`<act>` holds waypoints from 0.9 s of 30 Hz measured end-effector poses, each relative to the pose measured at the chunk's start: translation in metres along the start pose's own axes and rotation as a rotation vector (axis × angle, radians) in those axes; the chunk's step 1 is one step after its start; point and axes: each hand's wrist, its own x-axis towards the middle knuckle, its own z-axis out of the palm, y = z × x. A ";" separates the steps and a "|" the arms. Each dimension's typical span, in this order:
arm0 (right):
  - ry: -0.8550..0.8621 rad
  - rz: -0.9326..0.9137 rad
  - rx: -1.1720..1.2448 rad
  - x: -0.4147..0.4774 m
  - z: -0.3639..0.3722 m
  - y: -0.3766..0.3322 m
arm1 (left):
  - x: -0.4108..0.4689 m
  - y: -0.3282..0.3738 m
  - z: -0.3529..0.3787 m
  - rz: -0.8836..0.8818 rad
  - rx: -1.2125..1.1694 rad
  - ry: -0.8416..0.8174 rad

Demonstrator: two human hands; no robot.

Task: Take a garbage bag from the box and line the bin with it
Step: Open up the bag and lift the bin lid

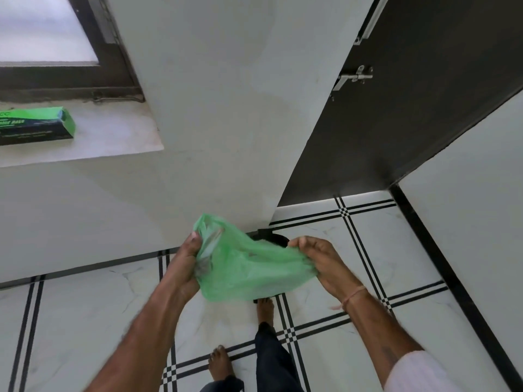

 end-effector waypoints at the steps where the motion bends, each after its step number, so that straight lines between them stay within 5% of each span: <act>1: -0.041 0.028 -0.119 0.010 -0.003 0.004 | 0.010 -0.002 0.005 -0.008 0.010 0.004; 3: -0.060 0.061 -0.354 0.031 -0.009 0.015 | 0.031 -0.011 0.015 -0.027 0.035 0.009; 5: 0.094 0.011 -0.487 0.061 -0.022 0.027 | 0.062 -0.023 0.026 -0.035 0.063 0.011; 8: 0.313 -0.188 -0.392 0.101 -0.046 0.055 | 0.120 -0.051 0.041 -0.055 0.070 0.027; 19: 0.435 0.067 -0.268 0.141 -0.120 0.186 | 0.246 -0.147 0.022 -0.195 0.078 0.144; 27: 0.505 0.045 -0.233 0.225 -0.139 0.246 | 0.337 -0.194 -0.005 -0.153 0.200 0.159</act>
